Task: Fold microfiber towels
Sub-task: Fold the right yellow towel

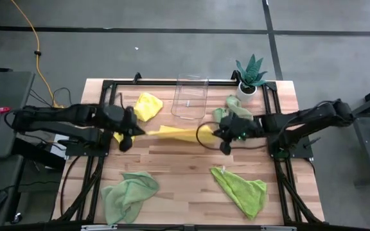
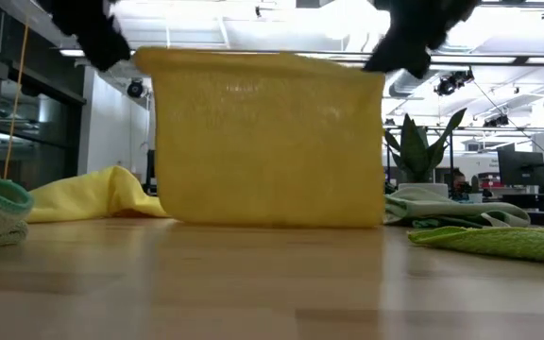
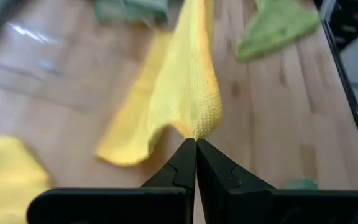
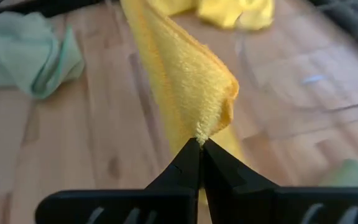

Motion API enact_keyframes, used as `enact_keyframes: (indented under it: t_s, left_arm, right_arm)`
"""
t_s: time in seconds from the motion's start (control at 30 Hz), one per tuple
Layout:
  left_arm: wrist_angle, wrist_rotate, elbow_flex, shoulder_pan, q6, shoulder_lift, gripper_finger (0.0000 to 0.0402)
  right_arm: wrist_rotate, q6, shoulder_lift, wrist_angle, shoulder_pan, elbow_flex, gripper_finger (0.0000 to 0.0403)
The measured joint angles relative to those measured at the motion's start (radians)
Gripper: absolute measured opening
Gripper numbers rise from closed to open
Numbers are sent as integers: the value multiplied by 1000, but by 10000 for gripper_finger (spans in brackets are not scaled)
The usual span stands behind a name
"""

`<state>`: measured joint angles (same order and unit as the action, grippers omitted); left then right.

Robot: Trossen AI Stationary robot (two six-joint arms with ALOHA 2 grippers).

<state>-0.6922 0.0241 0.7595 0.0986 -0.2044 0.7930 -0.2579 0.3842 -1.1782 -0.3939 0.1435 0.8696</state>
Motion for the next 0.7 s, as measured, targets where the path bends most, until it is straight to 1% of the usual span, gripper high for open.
enact_keyframes:
  t_s: [0.1,0.2,0.3,0.4,0.53,0.7]
  left_arm:
    - [72,14,-82,-72,-89,32,0]
    - [184,16,-166,-138,-201,72,0]
    - [321,16,-237,-195,-311,118,0]
    - [449,15,-291,-245,-410,173,0]
    - [524,18,-320,-303,-485,257,0]
    - [590,21,-322,-333,-552,352,0]
  right_arm:
    - [45,53,0,85,35,-82,0]
    - [95,141,0,214,71,-176,0]
    - [92,235,-1,303,106,-254,0]
    - [97,335,0,341,128,-311,0]
    - [150,452,-1,353,146,-365,0]
    - [172,558,-1,359,155,-391,0]
